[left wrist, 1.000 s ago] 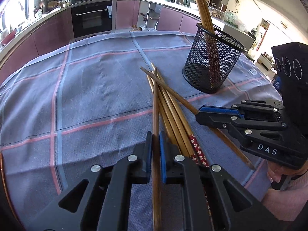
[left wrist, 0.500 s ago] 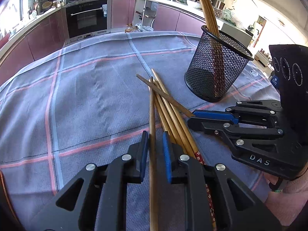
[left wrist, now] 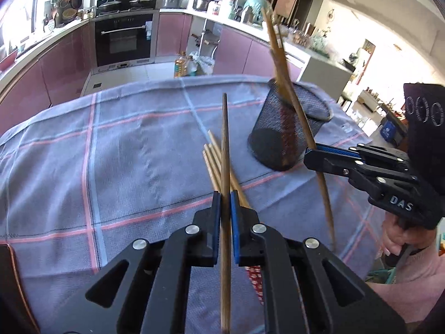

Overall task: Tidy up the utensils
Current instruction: 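Lift the left tool's chopstick upright over the mesh cup while the right tool lifts its own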

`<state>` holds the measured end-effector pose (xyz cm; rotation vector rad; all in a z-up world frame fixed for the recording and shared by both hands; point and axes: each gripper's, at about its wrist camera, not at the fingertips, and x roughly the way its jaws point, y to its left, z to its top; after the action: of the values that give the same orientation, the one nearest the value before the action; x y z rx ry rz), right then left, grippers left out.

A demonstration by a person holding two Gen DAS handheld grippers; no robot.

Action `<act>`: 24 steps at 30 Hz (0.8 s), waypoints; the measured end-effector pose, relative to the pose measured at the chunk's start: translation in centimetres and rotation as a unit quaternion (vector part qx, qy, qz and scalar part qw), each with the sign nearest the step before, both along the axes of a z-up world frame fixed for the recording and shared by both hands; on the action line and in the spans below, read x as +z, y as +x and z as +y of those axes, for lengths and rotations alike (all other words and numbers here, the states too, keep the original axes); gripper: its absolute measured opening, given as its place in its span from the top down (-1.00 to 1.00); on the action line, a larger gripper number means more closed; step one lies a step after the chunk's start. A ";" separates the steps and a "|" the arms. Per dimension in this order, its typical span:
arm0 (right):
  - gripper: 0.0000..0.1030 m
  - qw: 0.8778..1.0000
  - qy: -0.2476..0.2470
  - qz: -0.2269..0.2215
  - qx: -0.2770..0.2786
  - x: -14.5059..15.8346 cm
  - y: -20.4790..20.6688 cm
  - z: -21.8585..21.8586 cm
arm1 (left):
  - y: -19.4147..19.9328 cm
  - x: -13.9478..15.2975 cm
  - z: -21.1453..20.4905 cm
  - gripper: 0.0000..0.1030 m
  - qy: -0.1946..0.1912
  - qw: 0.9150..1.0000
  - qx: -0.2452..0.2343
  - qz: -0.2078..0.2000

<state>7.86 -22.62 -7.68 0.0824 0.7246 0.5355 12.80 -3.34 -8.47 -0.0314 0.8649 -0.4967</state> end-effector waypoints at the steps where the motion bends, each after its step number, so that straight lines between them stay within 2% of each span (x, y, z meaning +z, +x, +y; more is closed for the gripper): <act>1: 0.88 1.000 0.003 -0.005 -0.002 0.3 -0.2 -0.4 | -0.3 0.6 0.0 0.85 -0.005 1.000 -0.003 -0.006; 9: 0.88 0.999 0.032 -0.030 -0.019 2.5 -0.5 -2.7 | -1.8 4.7 1.2 0.85 -0.060 0.997 -0.029 -0.034; 15: 0.88 0.998 0.040 -0.051 -0.021 3.9 -0.8 -3.6 | -2.5 7.7 1.2 0.85 -0.073 0.994 -0.037 -0.069; 24: 0.88 0.995 0.043 -0.091 -0.019 7.4 0.0 -4.5 | -0.9 10.9 -0.4 0.85 -0.099 0.989 -0.041 -0.102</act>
<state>7.91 -27.14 -0.32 0.1251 0.5213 0.5300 11.92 -3.71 2.39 -0.1257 0.6166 -0.6503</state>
